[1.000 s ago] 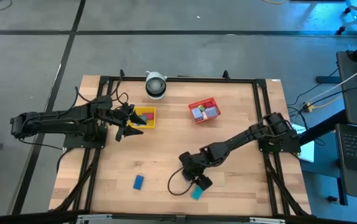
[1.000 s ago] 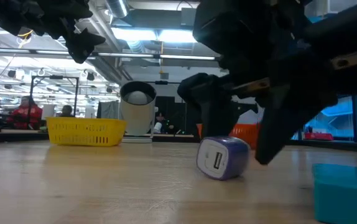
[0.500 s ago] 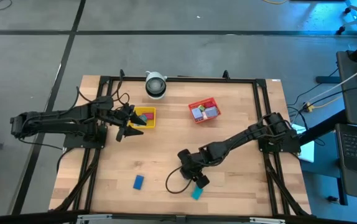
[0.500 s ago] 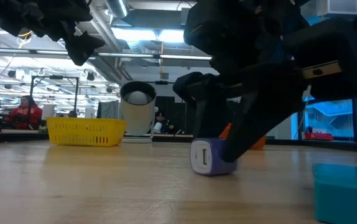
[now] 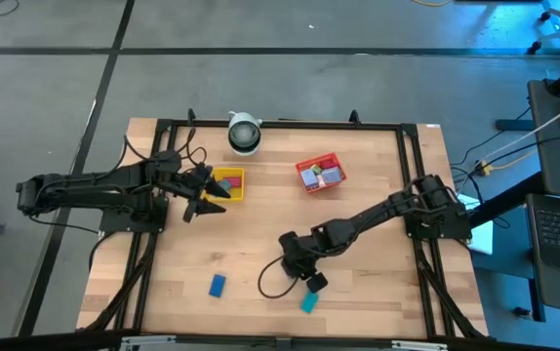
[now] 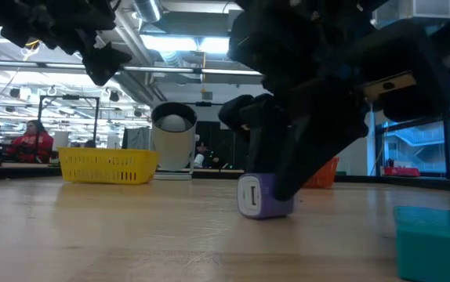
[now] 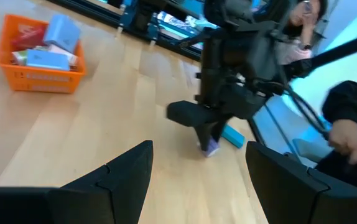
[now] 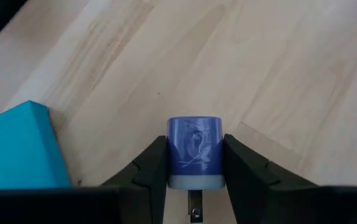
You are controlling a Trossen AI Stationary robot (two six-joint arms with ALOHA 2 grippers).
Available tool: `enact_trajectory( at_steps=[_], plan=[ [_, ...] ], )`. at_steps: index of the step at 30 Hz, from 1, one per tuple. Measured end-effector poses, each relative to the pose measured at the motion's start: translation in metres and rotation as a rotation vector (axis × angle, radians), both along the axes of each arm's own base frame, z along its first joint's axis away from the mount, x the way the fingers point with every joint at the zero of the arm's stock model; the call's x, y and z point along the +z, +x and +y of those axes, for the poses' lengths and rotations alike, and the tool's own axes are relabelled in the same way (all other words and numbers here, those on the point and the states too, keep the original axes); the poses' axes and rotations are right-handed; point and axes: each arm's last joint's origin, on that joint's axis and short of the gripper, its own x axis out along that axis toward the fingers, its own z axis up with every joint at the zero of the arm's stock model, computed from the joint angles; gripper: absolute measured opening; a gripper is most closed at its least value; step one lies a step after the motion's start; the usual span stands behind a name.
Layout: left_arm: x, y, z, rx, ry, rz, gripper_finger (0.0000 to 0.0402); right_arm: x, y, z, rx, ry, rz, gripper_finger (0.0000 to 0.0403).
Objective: Pick & Place Office items
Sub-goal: Put the purple charger adapter into the orange bin
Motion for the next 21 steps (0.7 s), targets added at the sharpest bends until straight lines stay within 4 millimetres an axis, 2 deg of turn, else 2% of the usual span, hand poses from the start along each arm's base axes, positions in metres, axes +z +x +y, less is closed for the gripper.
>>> enact_trajectory(
  at_steps=[6, 9, 15, 21],
  plan=[
    [0.001, -0.001, -0.002, -0.064, -0.016, -0.009, 0.0253, 0.003, 0.002, -0.017, -0.034, 0.000, 0.027, 0.0124],
    [0.003, -0.002, -0.003, -0.095, 0.002, -0.034, 0.0253, 0.011, 0.003, -0.030, -0.053, -0.011, 0.017, 0.0124],
    [0.018, -0.010, -0.005, -0.106, 0.084, -0.178, 0.0253, 0.047, 0.002, -0.069, -0.133, 0.010, -0.043, 0.0124],
    [0.033, -0.027, -0.009, -0.102, 0.169, -0.324, 0.0253, 0.101, -0.012, -0.122, -0.252, 0.058, -0.142, 0.0124]
  ],
)
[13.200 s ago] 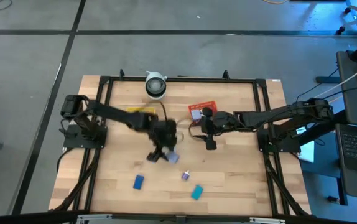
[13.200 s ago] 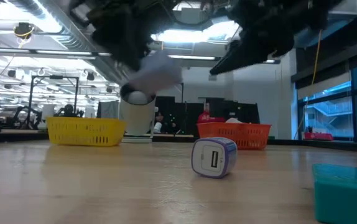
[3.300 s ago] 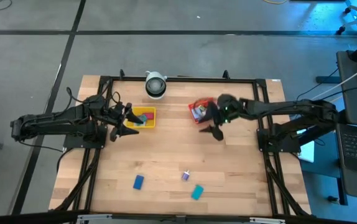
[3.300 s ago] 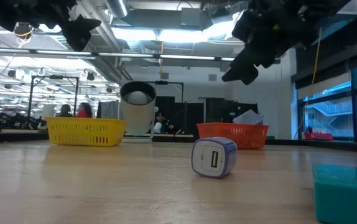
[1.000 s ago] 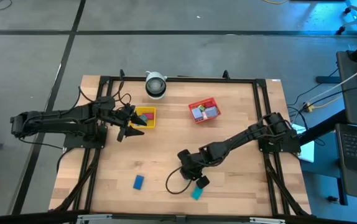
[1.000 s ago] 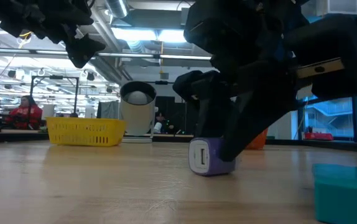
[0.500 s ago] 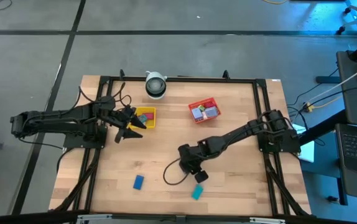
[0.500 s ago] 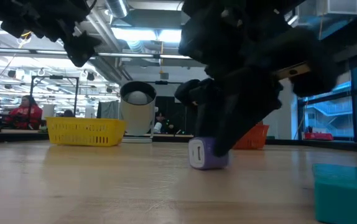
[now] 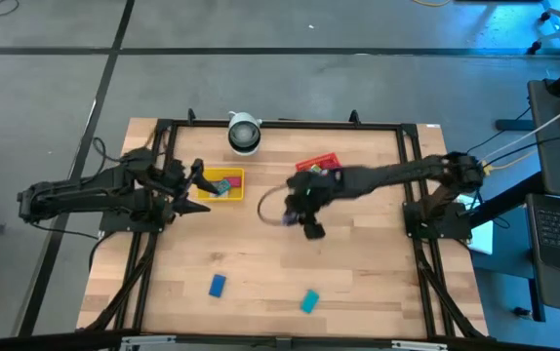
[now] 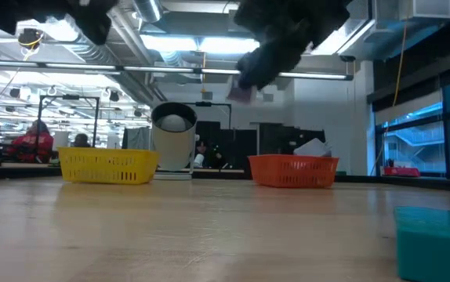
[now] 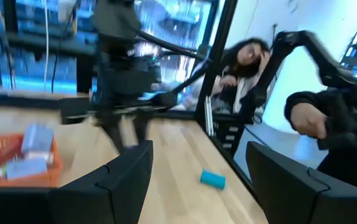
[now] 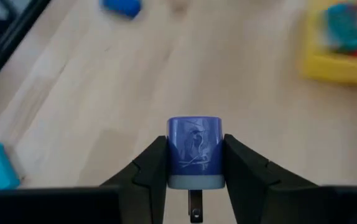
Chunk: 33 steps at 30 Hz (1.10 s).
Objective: Pick & Place Office items
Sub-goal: Put the purple charger adapter into the orange bin
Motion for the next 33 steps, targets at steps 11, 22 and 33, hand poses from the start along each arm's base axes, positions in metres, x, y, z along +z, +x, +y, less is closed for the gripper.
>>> enact_trajectory(
  at_steps=[11, 22, 33],
  plan=[
    [0.009, -0.021, -0.005, 0.002, 0.025, -0.092, 0.0253, 0.052, -0.082, -0.078, -0.206, 0.000, -0.147, 0.0124],
    [0.008, -0.018, -0.001, 0.137, 0.093, -0.096, 0.0253, -0.003, -0.154, -0.118, -0.375, 0.147, -0.569, 0.0124],
    [-0.002, 0.001, 0.010, 0.347, 0.096, 0.008, 0.0253, -0.027, -0.139, -0.144, -0.744, 0.184, -0.477, 0.0124]
  ],
)
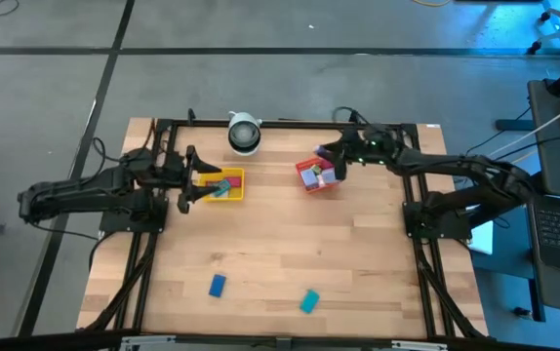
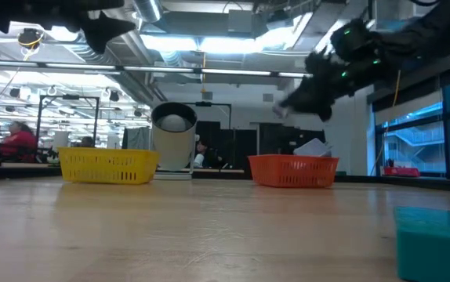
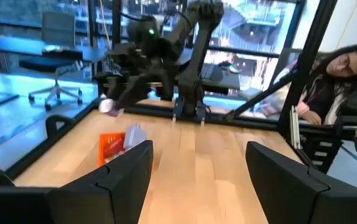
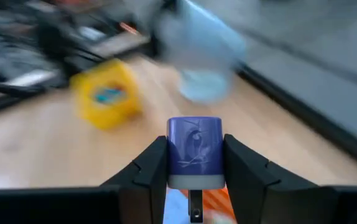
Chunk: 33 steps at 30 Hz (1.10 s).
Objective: Pick & Place Office items
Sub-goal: Put the purple charger adapter into the orange bin
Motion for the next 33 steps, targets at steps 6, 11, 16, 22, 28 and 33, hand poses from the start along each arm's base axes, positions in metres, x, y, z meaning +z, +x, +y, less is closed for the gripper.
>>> enact_trajectory(
  at_steps=[6, 11, 16, 22, 28, 33],
  plan=[
    [-0.005, 0.007, 0.002, 0.003, -0.001, 0.043, 0.0253, -0.006, 0.028, 0.001, -0.140, 0.155, 0.238, 0.0124],
    [-0.005, 0.009, 0.002, 0.003, 0.011, 0.043, 0.0253, -0.008, 0.049, 0.005, -0.179, 0.181, 0.377, 0.0124],
    [-0.006, 0.010, 0.003, 0.003, 0.003, 0.047, 0.0253, -0.017, 0.055, 0.004, -0.205, 0.218, 0.459, 0.0124],
    [-0.008, 0.013, 0.003, 0.005, -0.030, 0.063, 0.0253, -0.027, 0.059, 0.007, -0.210, 0.240, 0.494, 0.0124],
    [-0.010, 0.016, 0.004, -0.010, -0.068, 0.085, 0.0253, -0.028, 0.062, 0.013, -0.141, 0.233, 0.502, 0.0203],
    [-0.012, 0.015, 0.004, -0.010, -0.077, 0.099, 0.0253, -0.028, 0.062, 0.014, -0.110, 0.230, 0.505, 0.0272]
  ],
)
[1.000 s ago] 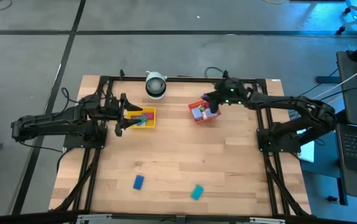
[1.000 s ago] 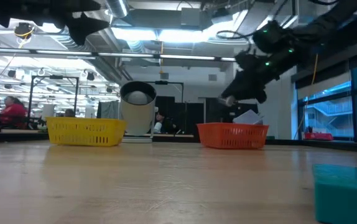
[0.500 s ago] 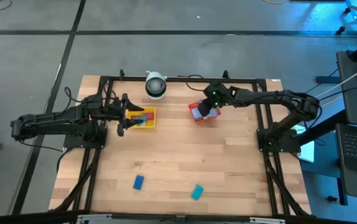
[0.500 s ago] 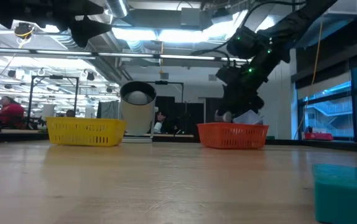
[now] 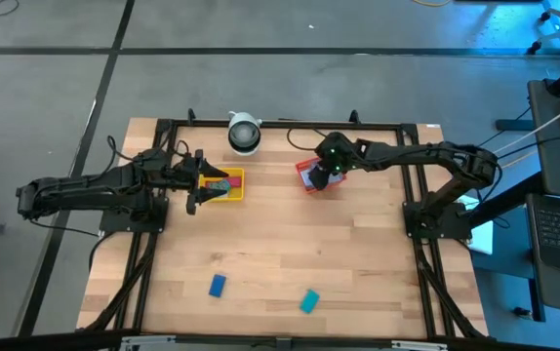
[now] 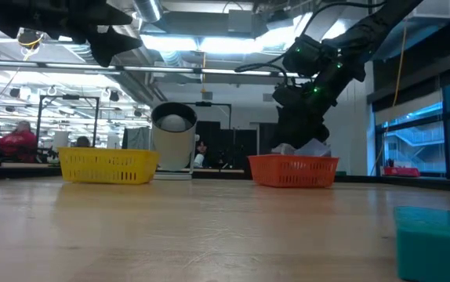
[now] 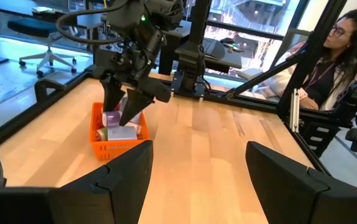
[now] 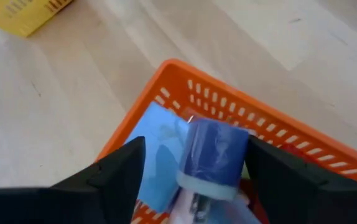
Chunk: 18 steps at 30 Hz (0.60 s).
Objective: Pick & Place Office items
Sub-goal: Put the purple charger adapter into the orange bin, then put the light blue digital timer into the yellow bin
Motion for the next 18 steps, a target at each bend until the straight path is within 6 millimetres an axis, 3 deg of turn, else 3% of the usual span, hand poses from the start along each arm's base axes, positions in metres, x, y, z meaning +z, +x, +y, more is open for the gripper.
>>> enact_trajectory(
  at_steps=[10, 18],
  plan=[
    [0.000, 0.000, 0.000, 0.000, -0.010, 0.004, 0.0253, 0.001, -0.002, -0.001, 0.010, -0.010, 0.011, 0.0248],
    [0.000, 0.000, 0.000, 0.002, -0.026, 0.003, 0.0253, 0.030, -0.015, -0.003, -0.012, -0.086, -0.052, 0.0245]
  ],
)
